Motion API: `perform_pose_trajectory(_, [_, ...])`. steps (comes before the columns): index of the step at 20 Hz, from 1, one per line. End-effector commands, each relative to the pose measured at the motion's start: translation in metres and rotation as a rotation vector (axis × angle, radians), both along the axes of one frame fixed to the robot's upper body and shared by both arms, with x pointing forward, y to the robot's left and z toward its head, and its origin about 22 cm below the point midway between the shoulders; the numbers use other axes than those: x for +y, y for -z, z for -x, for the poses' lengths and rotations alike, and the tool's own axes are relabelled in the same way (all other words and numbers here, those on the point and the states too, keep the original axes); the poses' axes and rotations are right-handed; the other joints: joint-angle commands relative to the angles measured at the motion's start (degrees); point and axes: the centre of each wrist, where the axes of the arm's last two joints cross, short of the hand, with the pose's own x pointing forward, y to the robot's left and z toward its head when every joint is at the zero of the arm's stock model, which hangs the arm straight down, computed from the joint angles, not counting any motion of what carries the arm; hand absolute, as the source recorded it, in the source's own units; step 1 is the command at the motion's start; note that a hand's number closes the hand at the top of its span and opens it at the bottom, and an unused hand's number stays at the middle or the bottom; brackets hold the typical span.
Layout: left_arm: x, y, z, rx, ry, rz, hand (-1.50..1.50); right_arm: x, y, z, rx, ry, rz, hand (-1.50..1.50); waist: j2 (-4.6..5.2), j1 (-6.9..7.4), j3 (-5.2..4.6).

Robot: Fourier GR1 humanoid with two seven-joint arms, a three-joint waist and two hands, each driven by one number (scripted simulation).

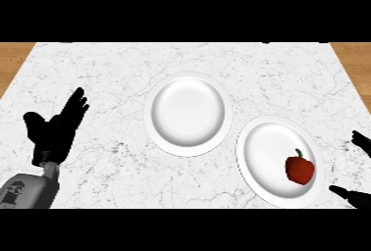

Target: Pick the bell pepper from the plate and place it in the plate

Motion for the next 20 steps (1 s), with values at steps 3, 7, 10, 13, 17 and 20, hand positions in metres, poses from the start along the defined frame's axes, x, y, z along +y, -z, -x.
perform_pose_trajectory(3, [-0.007,0.006,-0.002,0.006,-0.009,0.000,0.00,-0.005,-0.009,0.007,0.092,-0.072,0.169,-1.50,-0.10,0.20,-0.08])
perform_pose_trajectory(7, [-0.001,0.021,0.007,-0.006,-0.008,0.001,0.00,-0.002,-0.037,0.003,0.114,-0.067,0.217,-1.50,-0.12,0.22,-0.09])
perform_pose_trajectory(10, [-0.012,0.010,0.004,0.008,0.016,-0.001,0.00,0.015,-0.044,-0.010,0.179,-0.105,0.261,-1.50,-0.14,0.31,-0.08])
perform_pose_trajectory(13, [0.002,0.009,0.007,-0.009,-0.006,-0.006,0.00,0.026,-0.045,0.000,0.311,-0.133,0.335,-1.50,-0.20,0.34,-0.13])
perform_pose_trajectory(17, [0.027,0.014,0.005,0.006,-0.003,0.002,0.00,0.022,-0.054,-0.021,0.353,-0.156,0.439,-1.50,0.00,0.61,-0.10])
perform_pose_trajectory(20, [-0.007,0.006,-0.005,-0.007,0.011,-0.011,0.00,0.047,-0.057,-0.025,0.381,-0.125,0.520,-1.50,-0.10,0.42,-0.08])
